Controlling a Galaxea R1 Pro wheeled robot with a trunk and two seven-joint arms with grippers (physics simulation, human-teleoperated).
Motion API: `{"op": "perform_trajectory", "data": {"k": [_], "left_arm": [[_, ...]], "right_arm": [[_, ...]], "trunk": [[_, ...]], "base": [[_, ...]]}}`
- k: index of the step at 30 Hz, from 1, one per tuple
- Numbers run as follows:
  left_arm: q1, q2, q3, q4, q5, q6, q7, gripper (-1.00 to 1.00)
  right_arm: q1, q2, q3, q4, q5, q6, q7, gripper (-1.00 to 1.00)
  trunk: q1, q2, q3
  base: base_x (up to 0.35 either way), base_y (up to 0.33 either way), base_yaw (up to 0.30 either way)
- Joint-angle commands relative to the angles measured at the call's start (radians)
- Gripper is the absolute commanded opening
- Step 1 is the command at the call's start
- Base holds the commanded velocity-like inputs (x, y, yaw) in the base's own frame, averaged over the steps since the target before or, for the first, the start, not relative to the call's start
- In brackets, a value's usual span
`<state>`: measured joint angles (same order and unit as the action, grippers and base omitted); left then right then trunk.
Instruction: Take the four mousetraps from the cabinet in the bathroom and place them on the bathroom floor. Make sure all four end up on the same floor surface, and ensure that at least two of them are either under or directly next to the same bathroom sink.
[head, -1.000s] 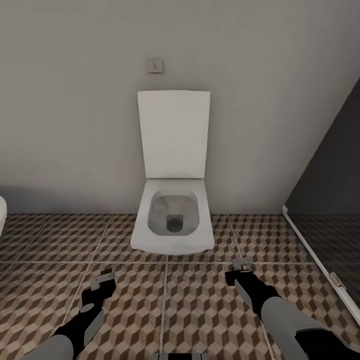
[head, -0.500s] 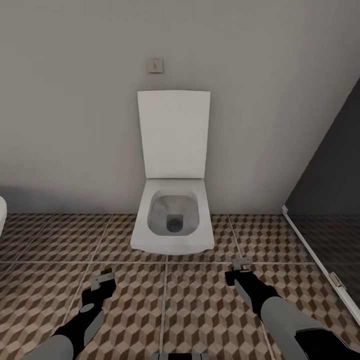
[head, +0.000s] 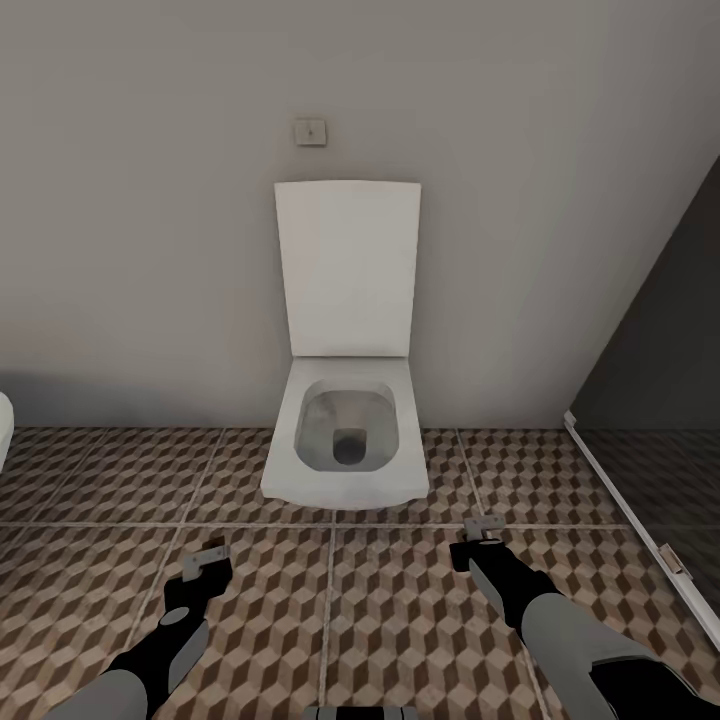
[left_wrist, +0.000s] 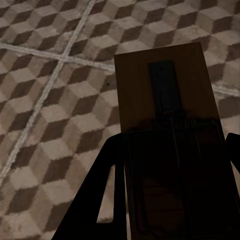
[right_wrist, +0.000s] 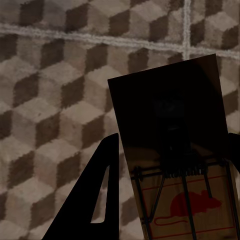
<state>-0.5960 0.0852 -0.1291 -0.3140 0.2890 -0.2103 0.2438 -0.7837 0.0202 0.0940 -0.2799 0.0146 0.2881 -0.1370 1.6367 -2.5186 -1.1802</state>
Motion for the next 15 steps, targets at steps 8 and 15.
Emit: {"op": "perform_trajectory", "data": {"k": [8,15], "left_arm": [[0.000,0.001,-0.009,0.003,0.007,-0.003,0.008,-1.00],[0.000,0.001,-0.009,0.004,0.000,-0.002,0.008,-1.00]], "right_arm": [[0.000,-0.002,0.006,-0.002,-0.001,0.008,-0.004,-1.00],[0.000,-0.001,0.006,-0.002,-0.001,0.008,-0.004,-1.00]], "trunk": [[0.000,0.000,-0.001],[0.000,0.000,-0.001]], "base": [[0.001,0.004,0.000],[0.061,0.191,0.000]]}}
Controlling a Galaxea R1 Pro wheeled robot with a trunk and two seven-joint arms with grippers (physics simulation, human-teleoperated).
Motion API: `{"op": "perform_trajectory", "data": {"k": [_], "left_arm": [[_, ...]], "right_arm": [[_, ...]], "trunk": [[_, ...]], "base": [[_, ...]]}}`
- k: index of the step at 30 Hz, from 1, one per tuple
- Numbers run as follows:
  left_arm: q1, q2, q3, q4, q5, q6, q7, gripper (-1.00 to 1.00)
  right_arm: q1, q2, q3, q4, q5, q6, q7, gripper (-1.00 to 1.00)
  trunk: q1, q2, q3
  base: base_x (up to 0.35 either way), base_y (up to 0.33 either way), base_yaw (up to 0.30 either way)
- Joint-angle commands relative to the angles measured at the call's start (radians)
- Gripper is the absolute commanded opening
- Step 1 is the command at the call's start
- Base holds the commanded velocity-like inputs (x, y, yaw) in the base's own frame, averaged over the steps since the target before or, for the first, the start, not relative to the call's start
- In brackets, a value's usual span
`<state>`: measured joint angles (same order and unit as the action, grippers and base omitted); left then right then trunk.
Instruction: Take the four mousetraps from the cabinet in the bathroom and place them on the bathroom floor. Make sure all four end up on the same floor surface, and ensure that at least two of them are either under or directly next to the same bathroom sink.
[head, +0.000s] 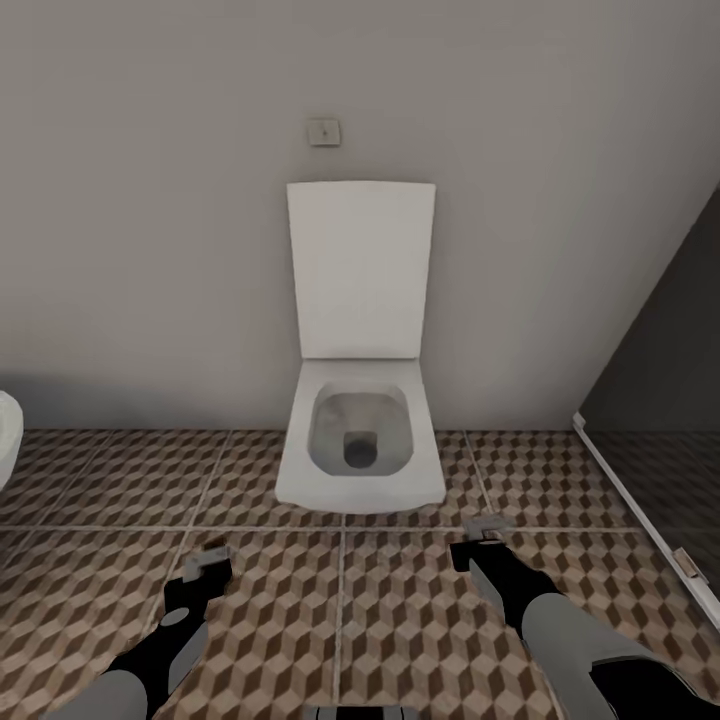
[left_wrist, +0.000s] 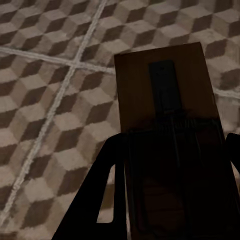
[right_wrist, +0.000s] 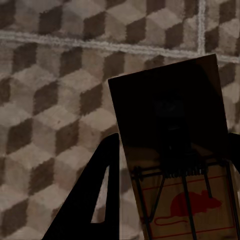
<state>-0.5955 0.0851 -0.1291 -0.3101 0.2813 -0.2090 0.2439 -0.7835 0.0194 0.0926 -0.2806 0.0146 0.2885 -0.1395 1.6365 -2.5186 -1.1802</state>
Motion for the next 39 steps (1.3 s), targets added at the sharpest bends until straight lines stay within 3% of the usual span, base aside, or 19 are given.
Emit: {"op": "perform_trajectory", "data": {"k": [1,39], "left_arm": [[0.000,0.001,-0.009,0.000,0.007,-0.003,0.008,-1.00],[-0.001,0.001,-0.009,0.004,0.003,-0.003,0.006,-1.00]], "right_arm": [[0.000,0.000,0.007,-0.002,-0.001,0.008,-0.002,-1.00],[0.000,-0.003,0.007,-0.002,-0.001,0.005,-0.002,-1.00]], "trunk": [[0.000,0.000,-0.001],[0.000,0.000,-0.001]], "base": [[0.093,0.270,0.000],[0.009,0.028,0.000]]}}
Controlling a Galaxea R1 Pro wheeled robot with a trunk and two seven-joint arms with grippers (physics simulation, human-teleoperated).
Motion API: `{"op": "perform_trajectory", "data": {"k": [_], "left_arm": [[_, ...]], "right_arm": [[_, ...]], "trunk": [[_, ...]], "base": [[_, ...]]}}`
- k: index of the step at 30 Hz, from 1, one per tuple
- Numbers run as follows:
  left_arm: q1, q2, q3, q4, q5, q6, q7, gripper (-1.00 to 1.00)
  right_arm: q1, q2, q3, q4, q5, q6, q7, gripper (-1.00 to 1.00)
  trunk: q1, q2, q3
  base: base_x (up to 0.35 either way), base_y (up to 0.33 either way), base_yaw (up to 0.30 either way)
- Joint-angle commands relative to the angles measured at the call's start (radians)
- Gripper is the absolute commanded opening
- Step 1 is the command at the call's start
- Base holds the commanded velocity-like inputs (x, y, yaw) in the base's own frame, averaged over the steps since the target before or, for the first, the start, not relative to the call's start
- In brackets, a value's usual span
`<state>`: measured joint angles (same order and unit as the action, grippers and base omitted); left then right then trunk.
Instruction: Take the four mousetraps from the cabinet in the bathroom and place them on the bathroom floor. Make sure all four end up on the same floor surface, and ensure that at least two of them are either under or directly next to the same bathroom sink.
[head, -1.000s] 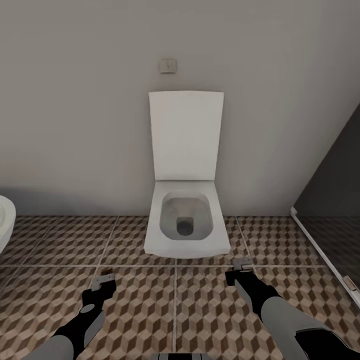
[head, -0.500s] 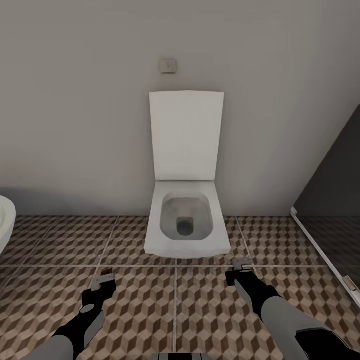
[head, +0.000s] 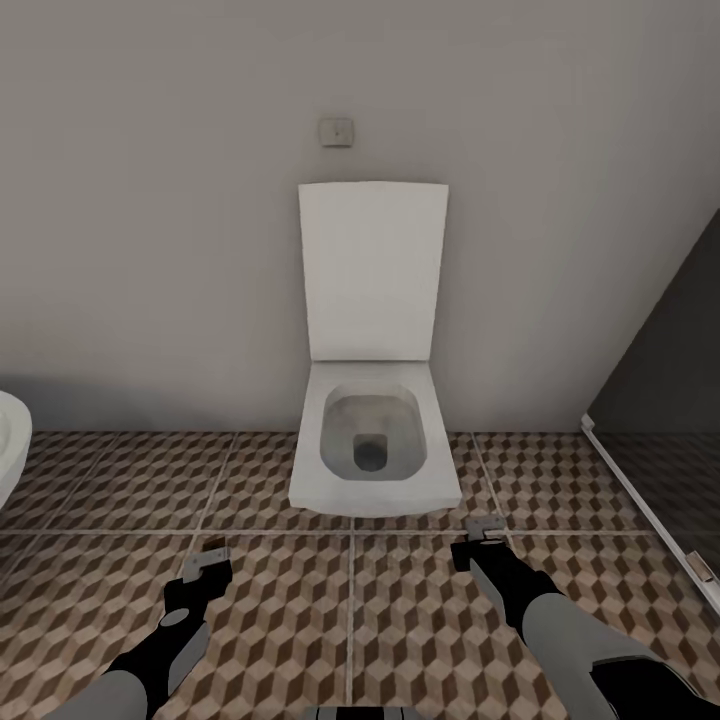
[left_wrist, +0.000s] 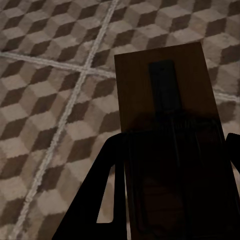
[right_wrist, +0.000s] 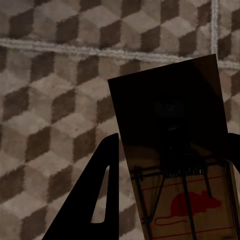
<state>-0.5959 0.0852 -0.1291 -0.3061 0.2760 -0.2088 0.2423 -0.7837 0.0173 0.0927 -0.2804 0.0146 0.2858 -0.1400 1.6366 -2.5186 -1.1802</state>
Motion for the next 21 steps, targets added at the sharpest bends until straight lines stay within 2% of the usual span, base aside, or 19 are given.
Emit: {"op": "perform_trajectory", "data": {"k": [1,21], "left_arm": [[0.000,0.001,-0.009,0.000,0.008,-0.003,0.008,-1.00],[0.000,0.001,-0.009,0.001,0.006,-0.004,0.008,-1.00]], "right_arm": [[0.000,0.000,0.007,-0.002,-0.001,0.007,-0.001,-1.00],[0.000,0.000,0.007,-0.002,-0.001,0.006,-0.001,-1.00]], "trunk": [[0.000,0.000,-0.001],[0.000,0.000,-0.001]], "base": [[0.000,0.000,0.000],[0.000,0.000,0.000]]}}
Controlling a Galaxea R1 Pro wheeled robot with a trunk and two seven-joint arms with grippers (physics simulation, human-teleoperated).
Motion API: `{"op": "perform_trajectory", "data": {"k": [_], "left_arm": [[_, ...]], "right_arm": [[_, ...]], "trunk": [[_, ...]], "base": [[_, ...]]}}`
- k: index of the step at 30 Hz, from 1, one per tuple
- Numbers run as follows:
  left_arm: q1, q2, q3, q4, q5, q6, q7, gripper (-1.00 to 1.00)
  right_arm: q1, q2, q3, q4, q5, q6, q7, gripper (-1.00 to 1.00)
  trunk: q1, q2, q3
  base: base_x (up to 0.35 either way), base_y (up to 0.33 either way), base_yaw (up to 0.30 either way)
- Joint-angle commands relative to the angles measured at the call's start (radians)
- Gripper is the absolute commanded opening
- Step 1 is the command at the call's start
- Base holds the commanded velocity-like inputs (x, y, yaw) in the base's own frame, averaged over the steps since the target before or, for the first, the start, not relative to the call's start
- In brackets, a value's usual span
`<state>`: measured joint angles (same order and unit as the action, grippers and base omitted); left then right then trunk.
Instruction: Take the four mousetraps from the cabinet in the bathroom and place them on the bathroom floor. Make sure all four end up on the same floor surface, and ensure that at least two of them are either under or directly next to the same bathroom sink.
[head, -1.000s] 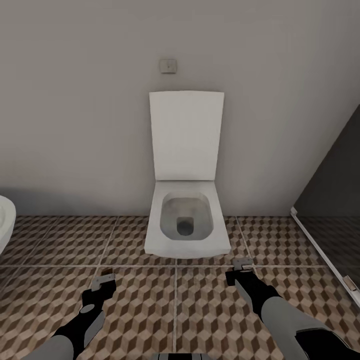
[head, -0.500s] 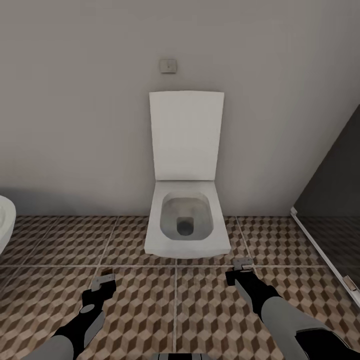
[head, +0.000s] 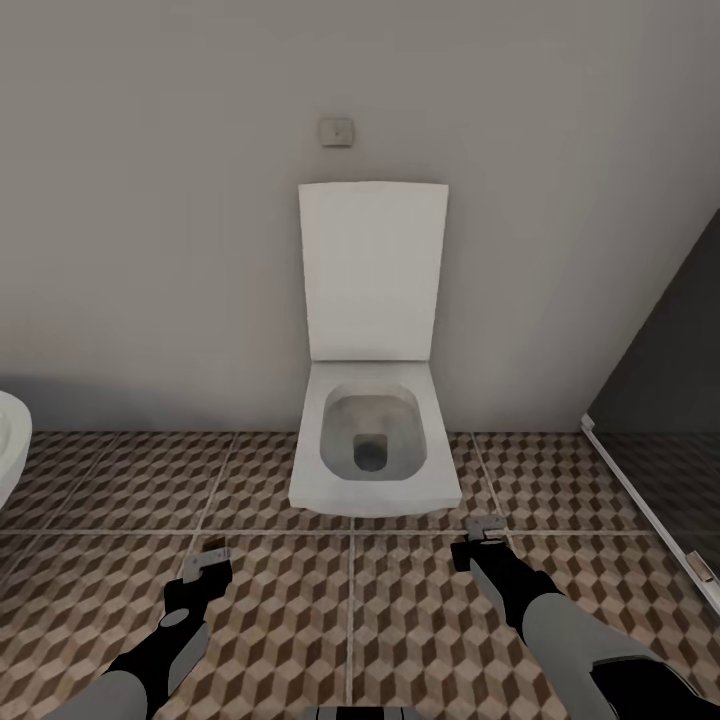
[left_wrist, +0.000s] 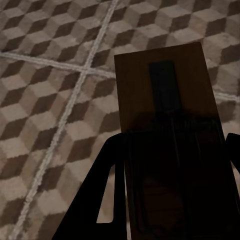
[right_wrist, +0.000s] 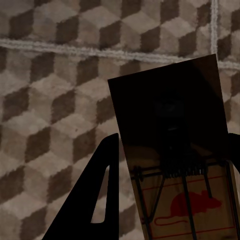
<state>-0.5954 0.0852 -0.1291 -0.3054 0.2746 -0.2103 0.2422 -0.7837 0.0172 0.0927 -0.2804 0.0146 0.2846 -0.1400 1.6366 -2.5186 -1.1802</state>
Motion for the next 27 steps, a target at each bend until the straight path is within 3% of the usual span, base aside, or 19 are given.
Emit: {"op": "perform_trajectory", "data": {"k": [1,27], "left_arm": [[0.000,0.001,-0.009,0.000,0.008,-0.003,0.008,-1.00],[0.000,-0.003,-0.009,-0.006,0.010,0.000,0.008,-1.00]], "right_arm": [[0.000,-0.001,0.007,-0.002,-0.001,0.007,-0.001,-1.00],[0.000,-0.002,0.007,-0.005,-0.001,0.001,-0.001,-1.00]], "trunk": [[0.000,0.000,-0.001],[0.000,0.000,-0.001]], "base": [[0.000,0.000,0.000],[0.000,0.000,0.000]]}}
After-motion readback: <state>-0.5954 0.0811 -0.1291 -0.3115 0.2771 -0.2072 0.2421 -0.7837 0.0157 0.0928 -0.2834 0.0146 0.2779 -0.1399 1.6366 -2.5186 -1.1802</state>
